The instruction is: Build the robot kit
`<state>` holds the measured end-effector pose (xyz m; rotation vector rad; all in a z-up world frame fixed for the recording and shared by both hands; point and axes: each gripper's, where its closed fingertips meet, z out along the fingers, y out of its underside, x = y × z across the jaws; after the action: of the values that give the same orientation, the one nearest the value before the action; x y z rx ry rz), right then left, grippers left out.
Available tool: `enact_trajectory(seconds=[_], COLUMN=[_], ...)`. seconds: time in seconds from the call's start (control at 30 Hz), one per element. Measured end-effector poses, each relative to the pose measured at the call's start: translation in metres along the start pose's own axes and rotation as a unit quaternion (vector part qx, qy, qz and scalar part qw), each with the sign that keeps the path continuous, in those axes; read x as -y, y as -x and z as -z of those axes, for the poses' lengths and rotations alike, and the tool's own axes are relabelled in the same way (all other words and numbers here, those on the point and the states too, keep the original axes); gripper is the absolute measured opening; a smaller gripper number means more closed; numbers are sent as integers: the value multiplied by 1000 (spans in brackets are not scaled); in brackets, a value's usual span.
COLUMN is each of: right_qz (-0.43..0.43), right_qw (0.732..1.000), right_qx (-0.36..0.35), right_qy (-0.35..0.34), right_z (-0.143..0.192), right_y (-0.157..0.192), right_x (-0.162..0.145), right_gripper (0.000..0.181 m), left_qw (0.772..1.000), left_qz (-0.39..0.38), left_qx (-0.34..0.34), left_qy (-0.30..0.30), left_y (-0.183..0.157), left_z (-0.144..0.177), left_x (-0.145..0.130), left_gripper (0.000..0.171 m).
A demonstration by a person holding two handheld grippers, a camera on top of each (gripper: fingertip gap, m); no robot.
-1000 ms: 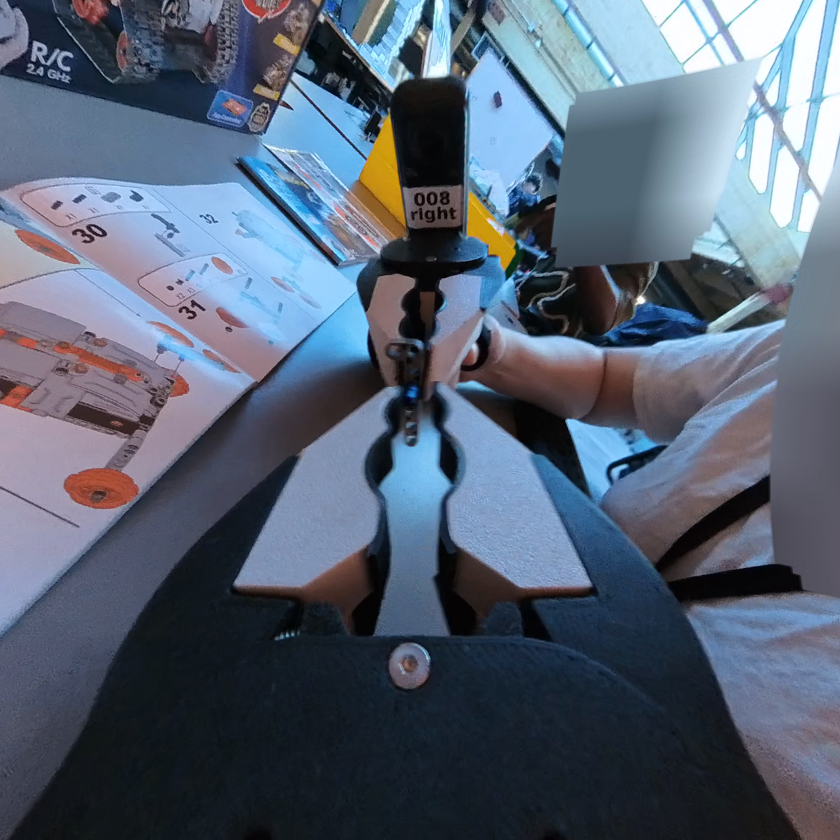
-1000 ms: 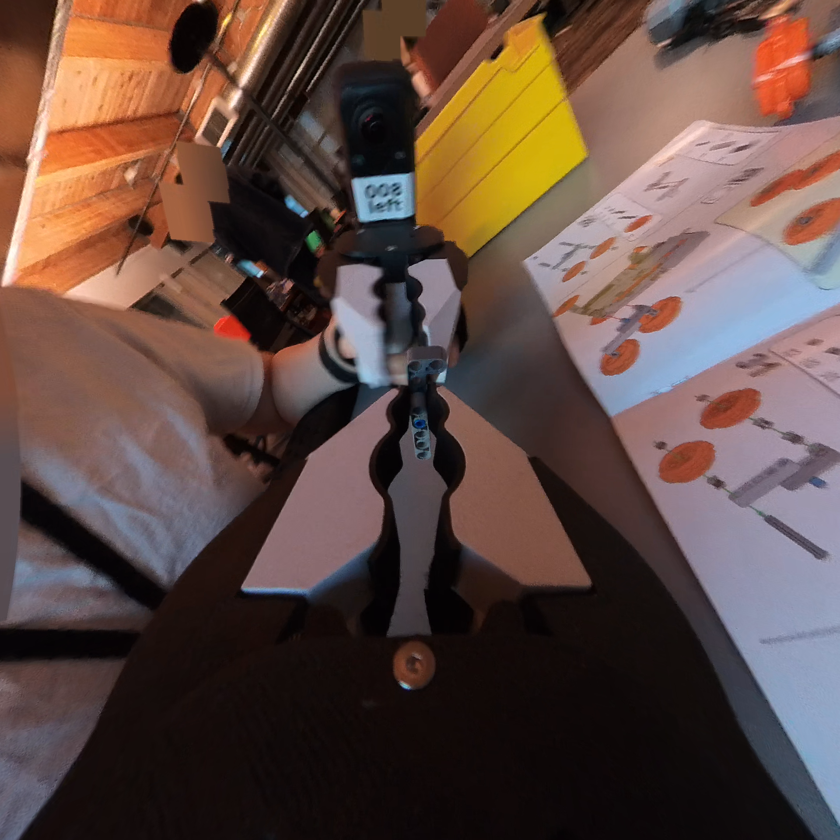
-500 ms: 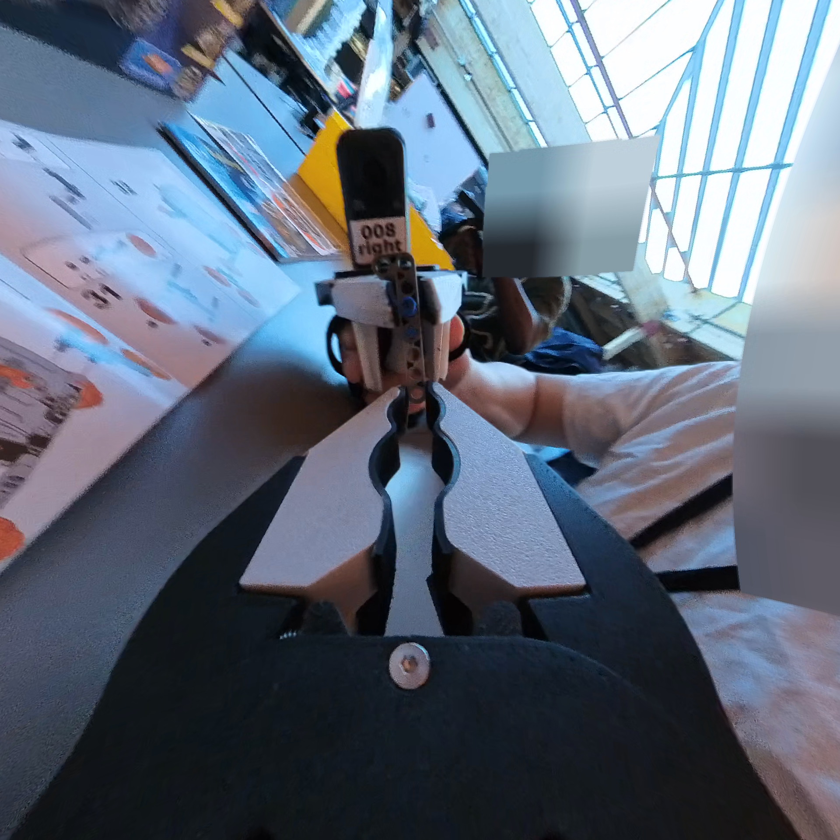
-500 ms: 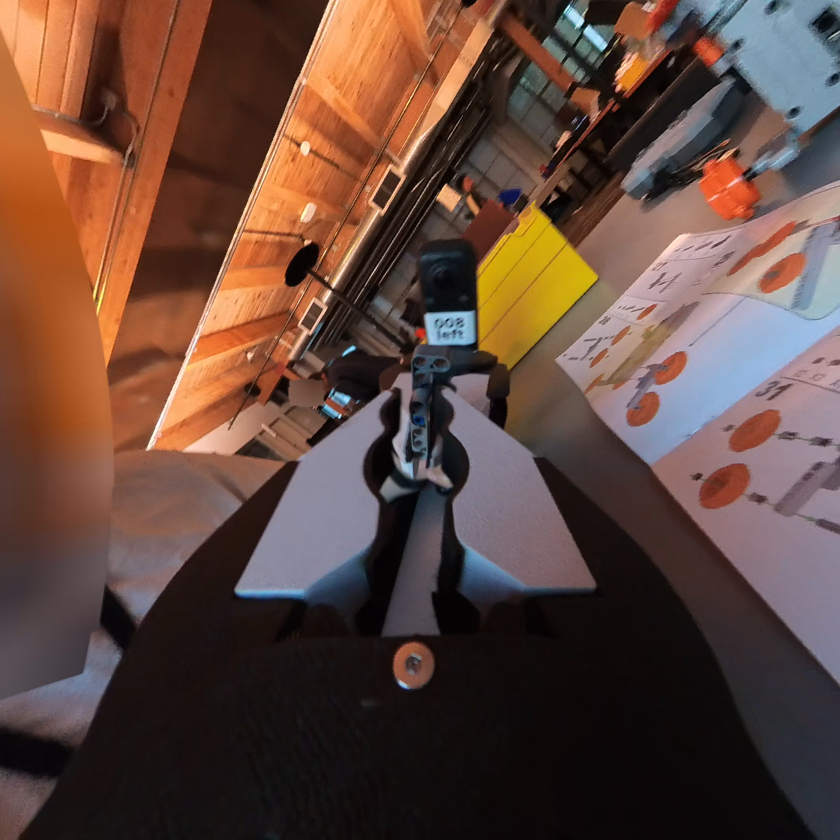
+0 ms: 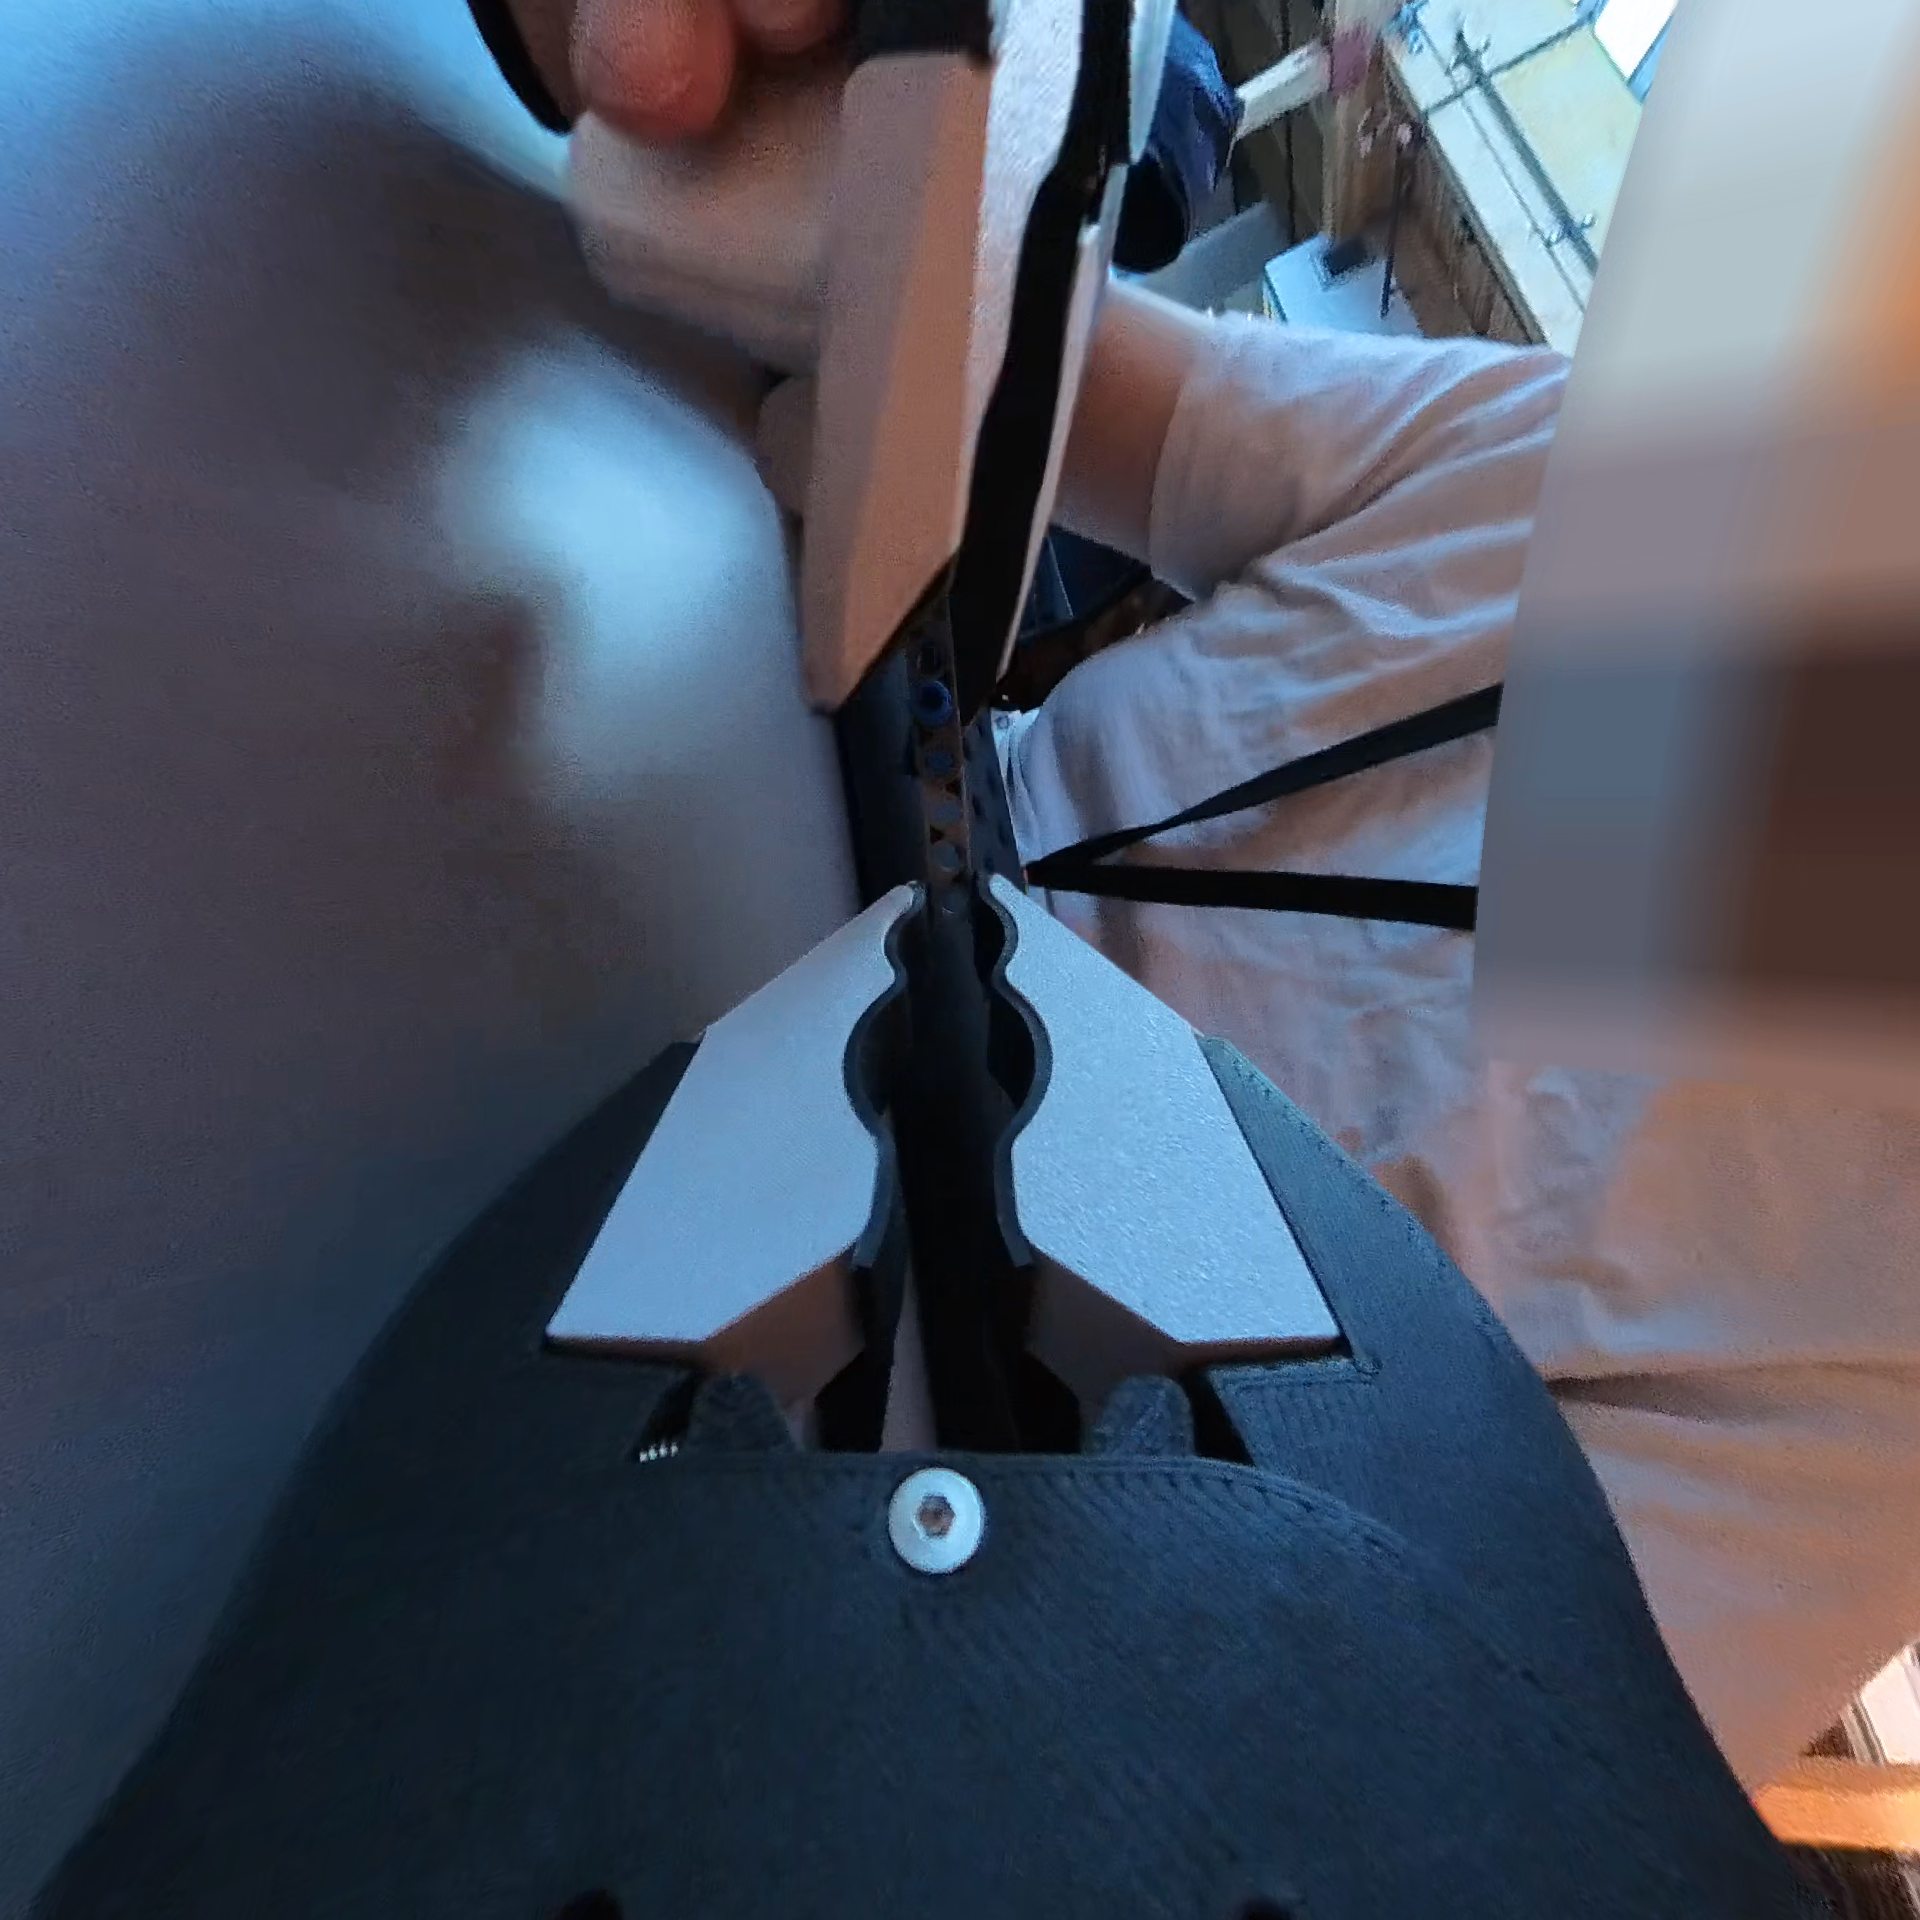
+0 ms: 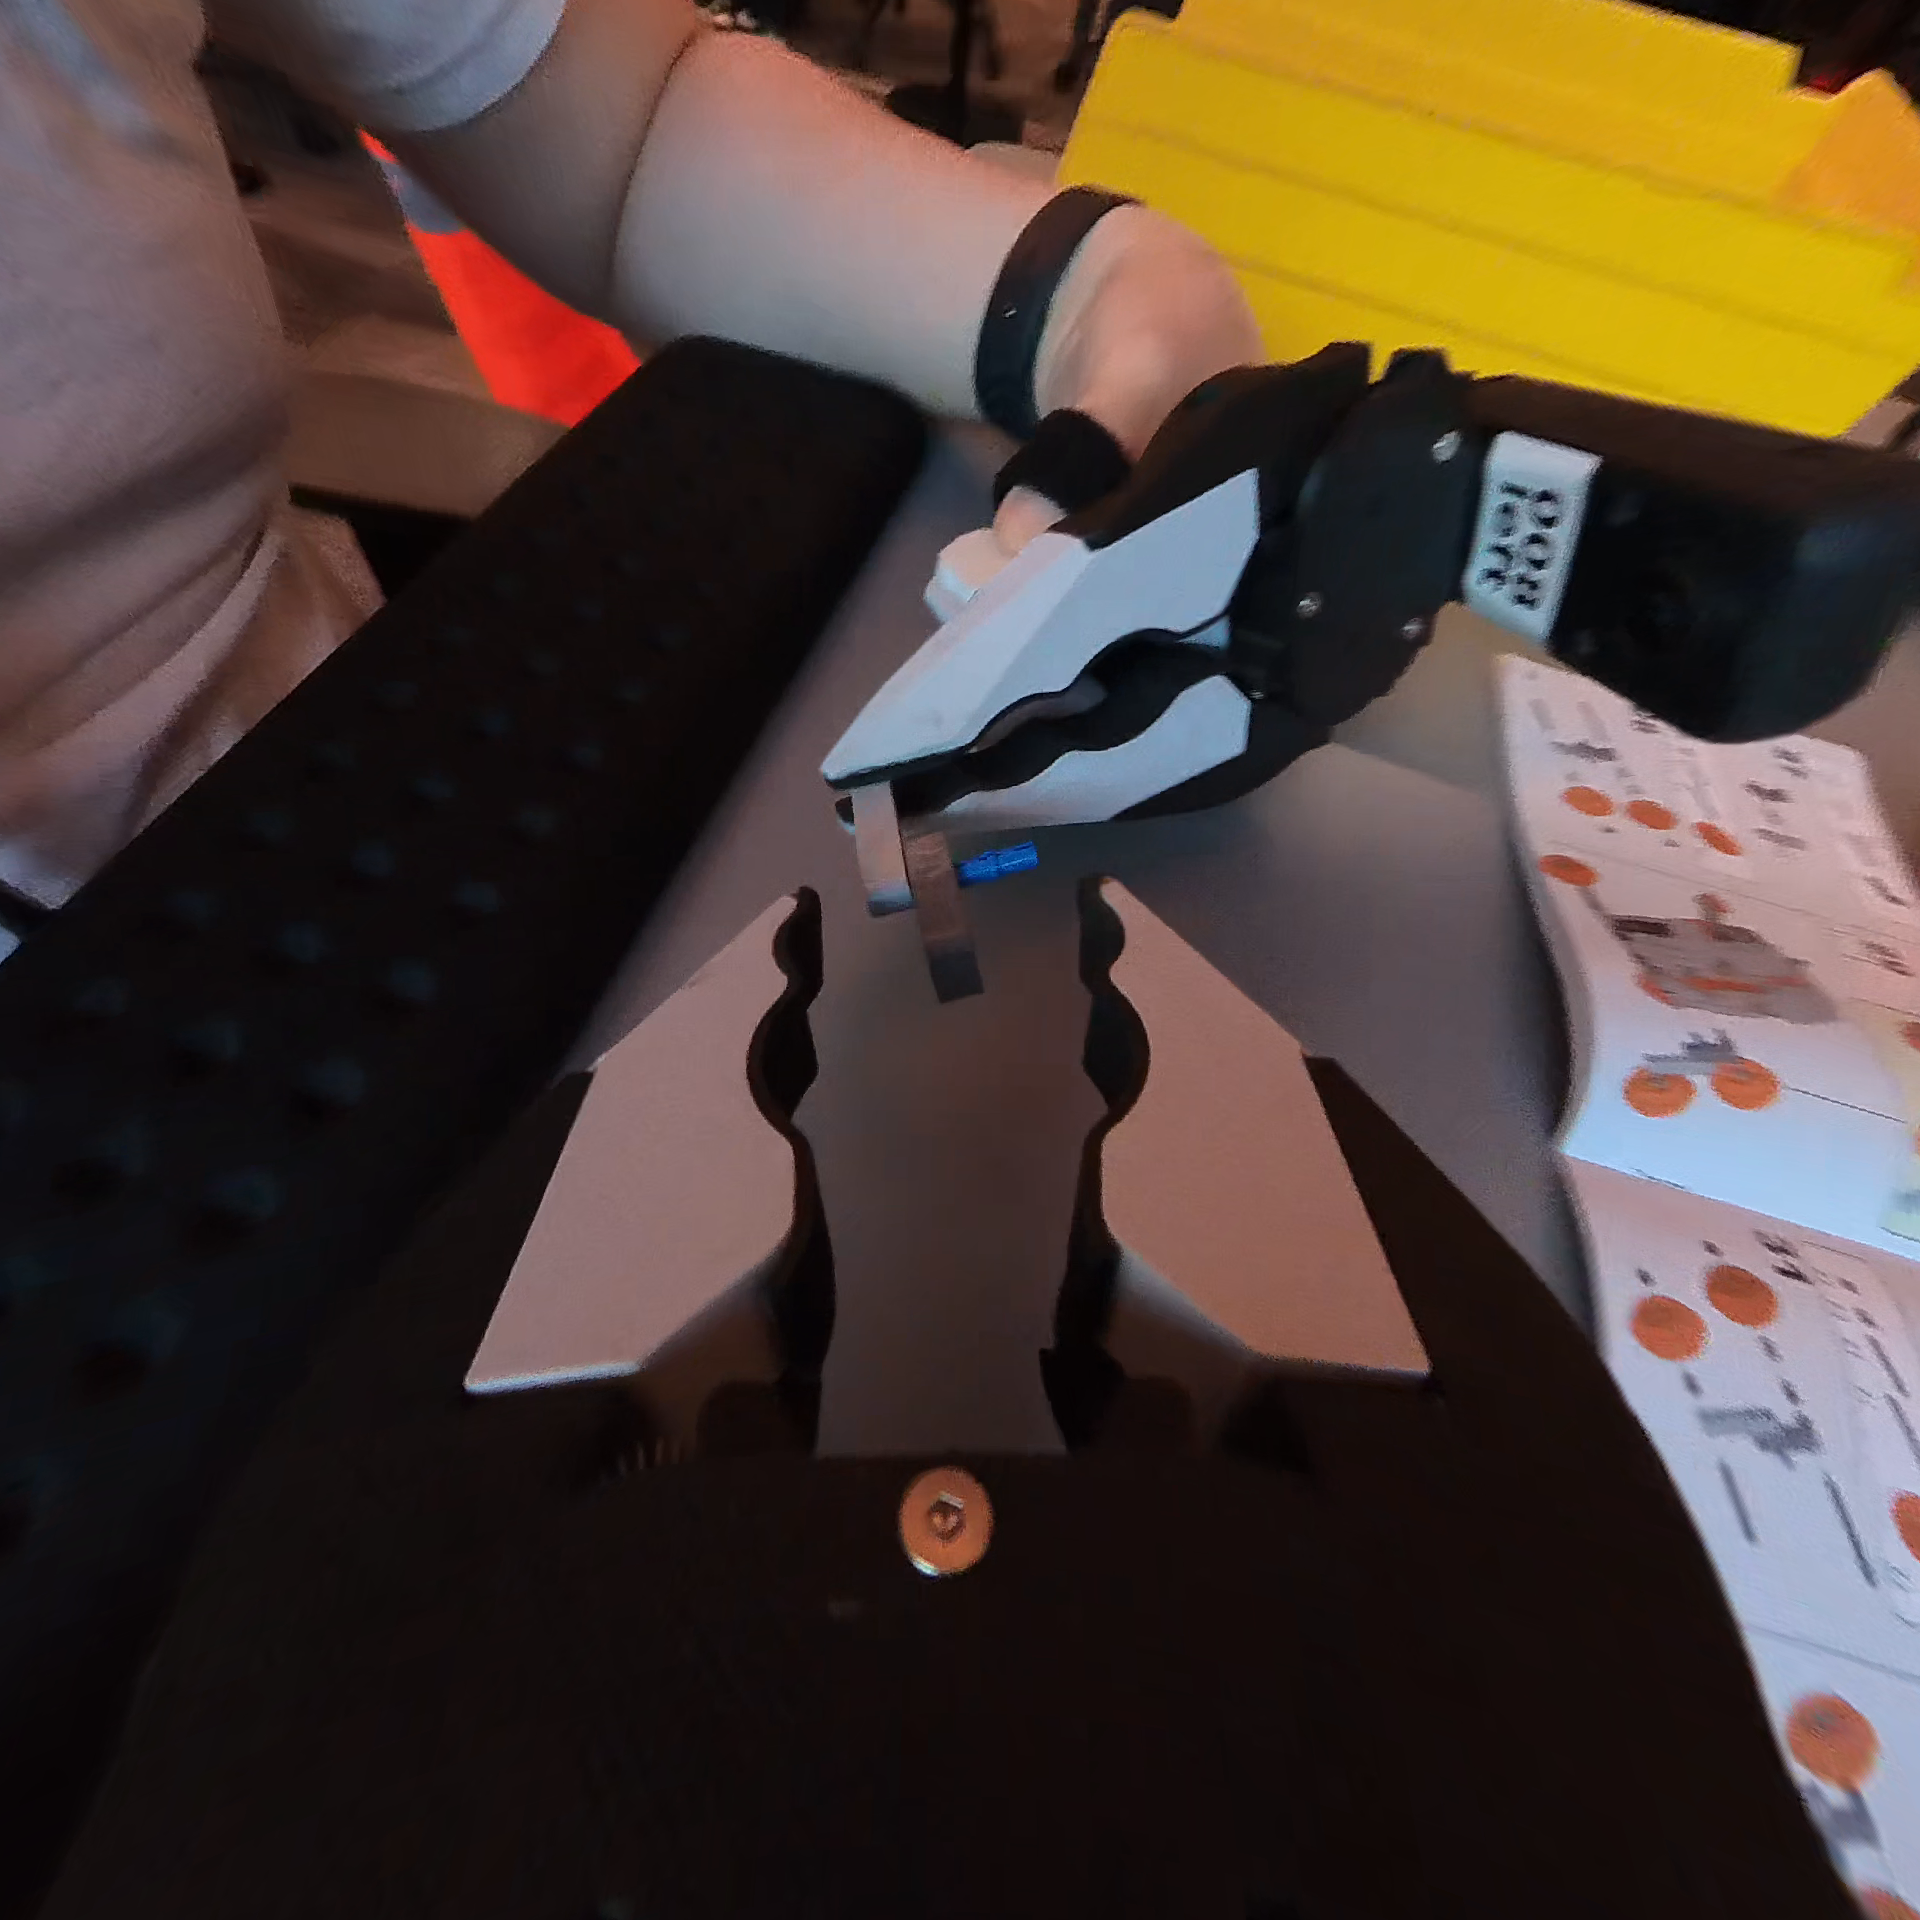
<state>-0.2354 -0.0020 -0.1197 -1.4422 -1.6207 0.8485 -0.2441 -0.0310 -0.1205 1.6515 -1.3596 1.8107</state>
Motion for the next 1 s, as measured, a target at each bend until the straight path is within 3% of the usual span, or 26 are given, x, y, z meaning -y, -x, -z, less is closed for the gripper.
enact_trajectory(seconds=[0.1, 0.27, 0.33, 0.47, 0.57, 0.63, 0.8, 1.0], right_qz=[29, 23, 30, 29, 36, 36, 34, -6], right_qw=[999, 1000, 999, 1000, 998, 997, 993, 992], right_qx=[12, -5, -4, -4, -43, -67, -109, -117], right_qy=[21, -12, -15, 8, 13, 23, 38, 40], right_z=[-8, -6, -4, -4, 1, 3, 1, 2], right_y=[6, 1, 1, 0, -11, -19, -32, -39], right_x=[-3, 8, 11, 5, 4, 2, 3, 0], right_gripper=[39, 49, 31, 31, 31, 31, 30, 31], left_qw=[1000, 1000, 1000, 1000, 999, 993, 988, 986], left_qz=[0, 12, 10, 8, -11, -28, -23, -29], left_qx=[-1, -20, -24, -28, -10, 19, 34, 45], left_qy=[9, 6, 9, 4, -41, -110, -150, -158], left_y=[0, -4, -5, -6, -2, 4, 10, 11], left_z=[-1, 2, 1, 3, 9, 20, 24, 28], left_x=[-3, -3, -3, -2, 12, 35, 48, 49], left_gripper=[4, 4, 4, 4, 8, 29, 5, 11])
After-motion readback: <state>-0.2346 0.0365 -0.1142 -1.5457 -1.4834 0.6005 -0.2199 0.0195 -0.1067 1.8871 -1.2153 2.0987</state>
